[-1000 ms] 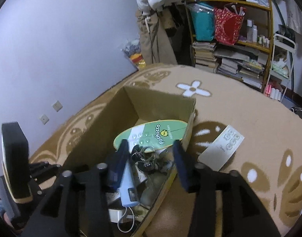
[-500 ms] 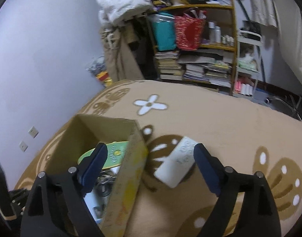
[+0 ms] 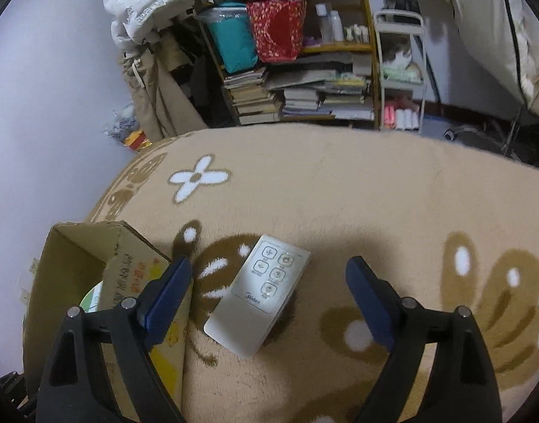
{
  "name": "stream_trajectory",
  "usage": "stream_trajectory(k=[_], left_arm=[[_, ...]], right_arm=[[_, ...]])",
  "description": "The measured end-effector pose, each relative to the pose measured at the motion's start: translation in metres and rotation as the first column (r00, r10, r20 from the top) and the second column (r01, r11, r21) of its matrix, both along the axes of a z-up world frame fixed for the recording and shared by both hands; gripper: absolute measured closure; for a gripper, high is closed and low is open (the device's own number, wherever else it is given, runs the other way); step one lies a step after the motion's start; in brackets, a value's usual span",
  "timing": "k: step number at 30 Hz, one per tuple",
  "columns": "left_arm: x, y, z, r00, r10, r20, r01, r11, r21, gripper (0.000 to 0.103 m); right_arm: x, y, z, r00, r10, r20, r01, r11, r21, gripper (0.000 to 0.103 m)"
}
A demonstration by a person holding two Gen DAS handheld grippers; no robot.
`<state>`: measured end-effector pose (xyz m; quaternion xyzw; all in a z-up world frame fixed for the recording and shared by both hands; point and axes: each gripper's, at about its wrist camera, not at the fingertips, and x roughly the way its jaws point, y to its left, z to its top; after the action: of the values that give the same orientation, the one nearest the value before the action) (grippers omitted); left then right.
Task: Organize rigid objects
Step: 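Move the open right tool down around the white remote control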
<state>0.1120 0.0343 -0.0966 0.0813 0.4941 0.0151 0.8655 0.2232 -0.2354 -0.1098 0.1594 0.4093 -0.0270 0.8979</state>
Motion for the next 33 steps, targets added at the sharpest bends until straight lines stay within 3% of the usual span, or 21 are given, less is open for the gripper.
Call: stream_trajectory(k=[8, 12, 18, 23, 27, 33], left_arm=[[0.002, 0.001, -0.002, 1.0, 0.0, 0.004, 0.0, 1.0, 0.008, 0.088], [0.004, -0.001, -0.003, 1.0, 0.001, 0.006, -0.002, 1.0, 0.016, 0.088], [0.005, -0.002, -0.005, 1.0, 0.001, 0.006, -0.001, 1.0, 0.024, 0.088], [0.005, -0.003, -0.005, 1.0, 0.003, 0.008, -0.003, 1.0, 0.021, 0.088], [0.004, -0.004, -0.005, 1.0, 0.002, 0.008, -0.002, 1.0, 0.02, 0.088], [0.004, -0.003, -0.005, 1.0, 0.004, 0.007, -0.004, 1.0, 0.013, 0.088]], right_arm=[[0.017, -0.006, -0.036, 0.998, -0.025, -0.065, 0.03, 0.997, 0.071, 0.009], [0.022, -0.003, -0.051, 0.996, -0.03, -0.087, 0.039, 0.993, 0.112, 0.016], [0.026, 0.006, -0.053, 0.994, -0.04, -0.098, 0.044, 0.998, 0.041, 0.017], [0.03, 0.018, -0.054, 0.988, -0.015, -0.156, 0.003, 0.997, -0.08, 0.021], [0.027, 0.02, -0.051, 0.984, -0.025, -0.178, 0.005, 0.993, -0.114, 0.03], [0.028, 0.022, -0.048, 0.978, -0.05, -0.205, 0.028, 0.994, -0.108, 0.032]])
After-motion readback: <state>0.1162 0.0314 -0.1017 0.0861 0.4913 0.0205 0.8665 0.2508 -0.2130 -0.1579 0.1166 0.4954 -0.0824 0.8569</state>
